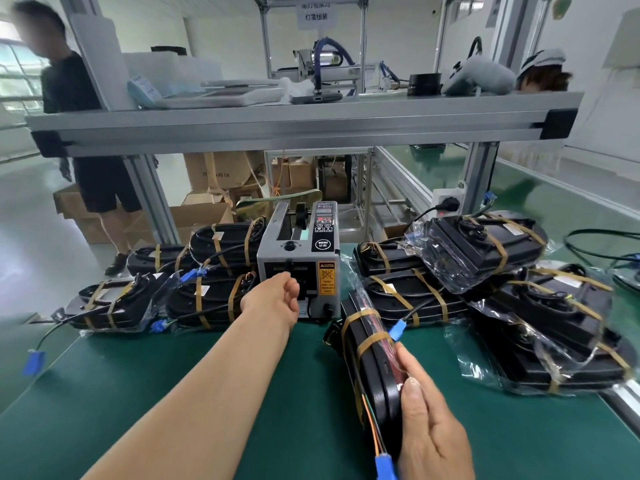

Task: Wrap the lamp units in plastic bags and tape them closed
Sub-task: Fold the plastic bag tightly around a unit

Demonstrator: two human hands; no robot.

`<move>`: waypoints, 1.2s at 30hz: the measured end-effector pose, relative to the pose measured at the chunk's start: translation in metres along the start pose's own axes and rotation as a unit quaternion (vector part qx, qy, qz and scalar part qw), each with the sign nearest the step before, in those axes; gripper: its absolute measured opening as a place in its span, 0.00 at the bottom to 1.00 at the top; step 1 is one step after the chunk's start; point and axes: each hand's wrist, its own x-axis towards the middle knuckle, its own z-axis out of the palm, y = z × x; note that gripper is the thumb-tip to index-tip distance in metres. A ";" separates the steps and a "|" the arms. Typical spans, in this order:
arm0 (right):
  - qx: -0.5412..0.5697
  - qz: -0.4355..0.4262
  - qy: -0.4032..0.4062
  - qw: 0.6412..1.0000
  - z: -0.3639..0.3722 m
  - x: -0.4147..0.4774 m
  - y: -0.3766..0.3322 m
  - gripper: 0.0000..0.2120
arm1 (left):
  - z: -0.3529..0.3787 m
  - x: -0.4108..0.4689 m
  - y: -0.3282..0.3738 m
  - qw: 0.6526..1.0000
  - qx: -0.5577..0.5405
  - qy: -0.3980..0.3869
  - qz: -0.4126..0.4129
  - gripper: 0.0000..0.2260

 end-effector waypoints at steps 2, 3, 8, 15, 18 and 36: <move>0.000 0.004 -0.003 1.000 0.000 0.000 -0.002 0.17 | 0.003 0.001 -0.003 0.999 -0.024 0.014 0.016 0.04; -0.002 0.006 -0.005 1.000 -0.001 0.000 -0.002 0.17 | 0.004 0.001 -0.004 0.999 -0.034 0.024 0.026 0.04; 0.000 0.003 -0.003 1.000 -0.003 0.000 -0.001 0.17 | -0.010 -0.032 -0.008 0.993 0.000 -0.021 0.114 0.11; 0.010 0.013 -0.024 1.000 -0.002 0.000 0.006 0.17 | -0.052 -0.123 -0.027 0.859 0.327 -0.352 0.175 0.08; 0.020 0.024 -0.033 0.999 -0.002 0.000 0.006 0.17 | -0.048 -0.132 -0.036 0.814 0.423 -0.336 0.215 0.06; 0.063 0.021 -0.058 0.996 -0.001 0.002 0.017 0.19 | -0.032 -0.113 -0.040 0.758 0.511 -0.310 0.262 0.08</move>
